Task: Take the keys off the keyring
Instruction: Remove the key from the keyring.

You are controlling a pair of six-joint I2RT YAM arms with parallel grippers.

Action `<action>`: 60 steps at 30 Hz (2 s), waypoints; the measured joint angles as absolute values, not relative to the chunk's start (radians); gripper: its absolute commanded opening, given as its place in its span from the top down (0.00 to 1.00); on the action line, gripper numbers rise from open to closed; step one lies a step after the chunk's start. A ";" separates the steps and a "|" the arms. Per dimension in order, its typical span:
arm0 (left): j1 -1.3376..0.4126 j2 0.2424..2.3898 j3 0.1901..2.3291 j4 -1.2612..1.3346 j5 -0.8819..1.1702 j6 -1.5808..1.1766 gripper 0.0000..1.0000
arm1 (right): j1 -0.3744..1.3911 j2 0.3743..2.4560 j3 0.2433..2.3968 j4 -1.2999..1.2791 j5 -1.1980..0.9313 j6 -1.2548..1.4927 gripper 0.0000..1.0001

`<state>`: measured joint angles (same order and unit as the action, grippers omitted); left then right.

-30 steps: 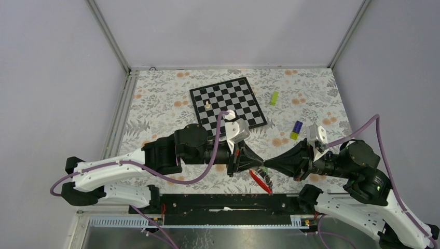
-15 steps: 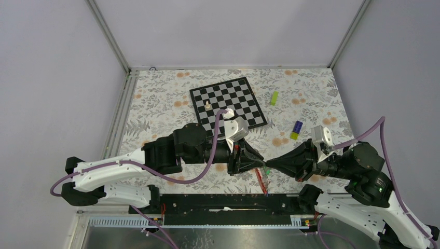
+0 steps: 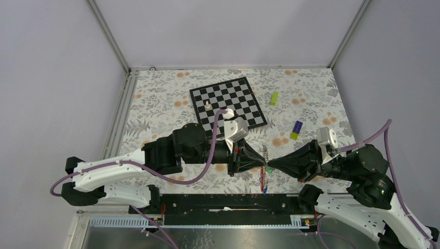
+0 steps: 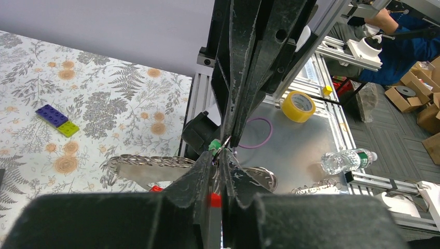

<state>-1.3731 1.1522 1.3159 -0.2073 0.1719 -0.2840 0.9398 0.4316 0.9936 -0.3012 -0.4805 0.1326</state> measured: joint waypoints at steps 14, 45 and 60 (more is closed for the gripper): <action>-1.373 1.152 1.316 -0.208 0.179 -0.285 1.00 | 0.940 0.421 0.987 -0.303 -0.461 0.133 0.90; -1.373 1.148 1.315 -0.214 0.172 -0.282 0.75 | 0.940 0.439 0.971 -0.278 -0.465 0.146 1.00; -1.373 1.066 1.225 -0.095 0.154 -0.282 0.67 | 0.940 0.443 0.982 -0.278 -0.498 0.107 1.00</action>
<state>-1.3731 1.0664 1.2251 -0.0952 0.1535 -0.2817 0.9401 0.4431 0.9825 -0.2783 -0.4980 0.1070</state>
